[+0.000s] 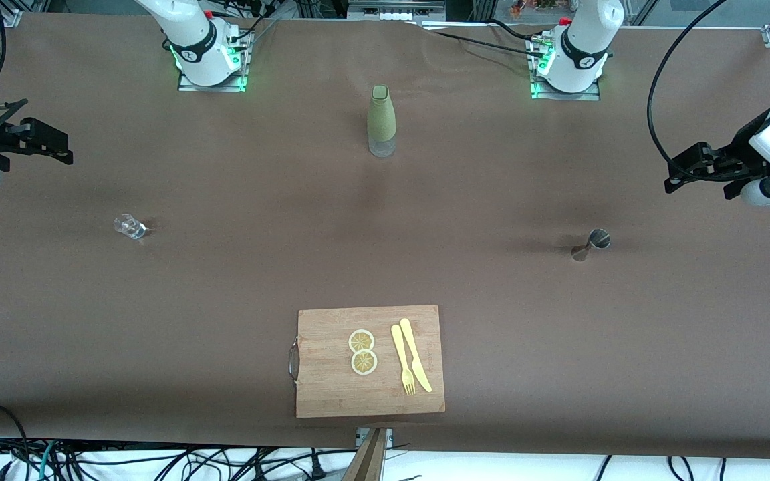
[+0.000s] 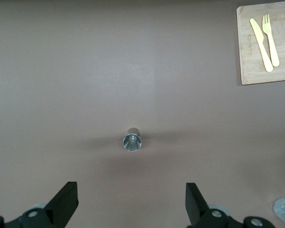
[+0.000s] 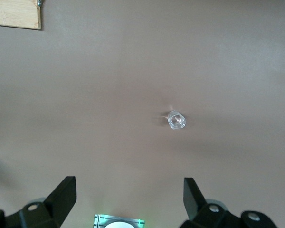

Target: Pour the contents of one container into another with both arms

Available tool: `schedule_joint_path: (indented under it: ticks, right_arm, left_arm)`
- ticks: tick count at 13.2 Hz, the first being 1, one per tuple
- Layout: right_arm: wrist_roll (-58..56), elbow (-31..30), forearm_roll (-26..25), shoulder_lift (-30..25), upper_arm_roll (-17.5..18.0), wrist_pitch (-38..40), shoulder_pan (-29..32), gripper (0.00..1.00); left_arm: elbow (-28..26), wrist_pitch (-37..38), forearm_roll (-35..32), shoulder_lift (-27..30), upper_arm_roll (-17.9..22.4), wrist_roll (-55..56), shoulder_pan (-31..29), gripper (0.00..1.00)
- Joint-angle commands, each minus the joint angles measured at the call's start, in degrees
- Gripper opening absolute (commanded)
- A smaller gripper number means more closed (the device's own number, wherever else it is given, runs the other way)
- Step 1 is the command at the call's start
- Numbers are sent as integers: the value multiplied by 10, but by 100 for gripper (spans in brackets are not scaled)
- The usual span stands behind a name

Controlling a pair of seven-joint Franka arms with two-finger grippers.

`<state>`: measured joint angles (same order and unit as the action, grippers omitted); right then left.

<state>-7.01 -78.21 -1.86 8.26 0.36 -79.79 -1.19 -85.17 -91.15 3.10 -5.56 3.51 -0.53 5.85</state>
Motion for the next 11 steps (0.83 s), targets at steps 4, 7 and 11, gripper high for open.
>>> schedule_joint_path:
  ticks: [4,7,11]
  right_arm:
    - [-5,9,-3,-3,2,-2,1,100]
    - [-5,9,-6,-4,3,2,1,100]
    - [-4,3,-3,-4,3,7,0,100]
  left_arm:
    - [16,3,-2,-7,-2,-9,-2,100]
    - [16,3,-2,-7,-2,-10,-2,100]
    - [17,3,-2,-8,-2,-9,-2,100]
